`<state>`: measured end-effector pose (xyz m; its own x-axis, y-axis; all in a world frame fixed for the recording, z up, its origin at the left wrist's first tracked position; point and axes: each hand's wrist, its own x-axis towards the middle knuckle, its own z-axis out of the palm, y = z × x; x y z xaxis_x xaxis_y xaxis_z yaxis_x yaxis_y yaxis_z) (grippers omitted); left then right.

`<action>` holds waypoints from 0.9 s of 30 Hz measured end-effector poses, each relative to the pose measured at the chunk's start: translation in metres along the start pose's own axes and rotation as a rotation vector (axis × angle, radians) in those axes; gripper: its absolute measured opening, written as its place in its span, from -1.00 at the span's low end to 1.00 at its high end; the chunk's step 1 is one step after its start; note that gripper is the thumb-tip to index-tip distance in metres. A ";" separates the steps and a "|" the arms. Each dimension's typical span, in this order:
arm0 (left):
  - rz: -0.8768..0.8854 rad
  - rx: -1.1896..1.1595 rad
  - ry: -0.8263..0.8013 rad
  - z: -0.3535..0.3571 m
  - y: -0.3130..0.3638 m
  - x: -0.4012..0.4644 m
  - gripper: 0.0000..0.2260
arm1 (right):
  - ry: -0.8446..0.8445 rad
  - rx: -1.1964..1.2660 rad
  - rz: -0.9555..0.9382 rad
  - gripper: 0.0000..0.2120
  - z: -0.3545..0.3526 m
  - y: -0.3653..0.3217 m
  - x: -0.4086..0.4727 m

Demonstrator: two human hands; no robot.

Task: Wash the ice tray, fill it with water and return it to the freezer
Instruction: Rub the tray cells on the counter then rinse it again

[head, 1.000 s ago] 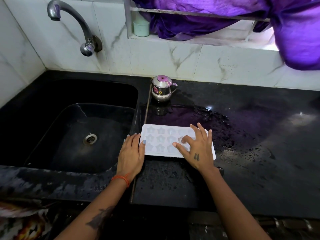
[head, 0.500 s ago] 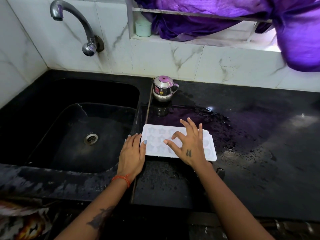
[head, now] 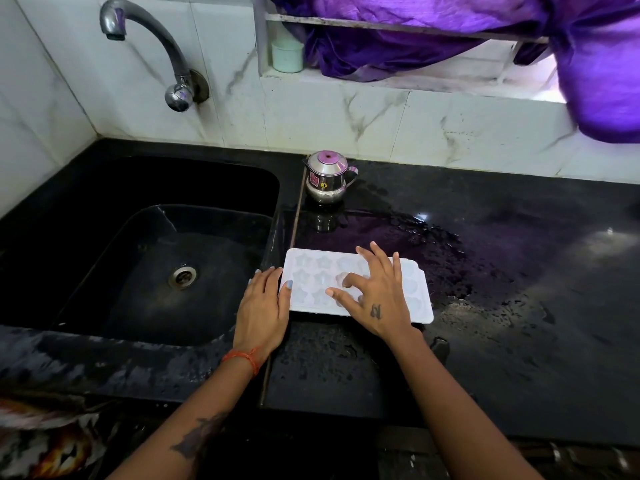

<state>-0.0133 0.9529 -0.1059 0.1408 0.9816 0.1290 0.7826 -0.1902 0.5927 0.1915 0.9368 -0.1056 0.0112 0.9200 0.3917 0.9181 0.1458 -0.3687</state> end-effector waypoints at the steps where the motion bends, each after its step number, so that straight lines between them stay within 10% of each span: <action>1: -0.002 0.000 -0.001 0.000 0.000 0.000 -0.47 | 0.002 -0.004 0.003 -0.55 0.000 0.000 0.000; 27: 0.008 -0.010 0.006 0.000 0.000 -0.001 -0.49 | -0.012 0.020 0.012 -0.42 0.000 0.000 0.000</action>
<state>-0.0137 0.9524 -0.1063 0.1429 0.9800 0.1383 0.7752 -0.1978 0.6000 0.1917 0.9367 -0.1056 0.0169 0.9260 0.3770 0.9096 0.1423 -0.3903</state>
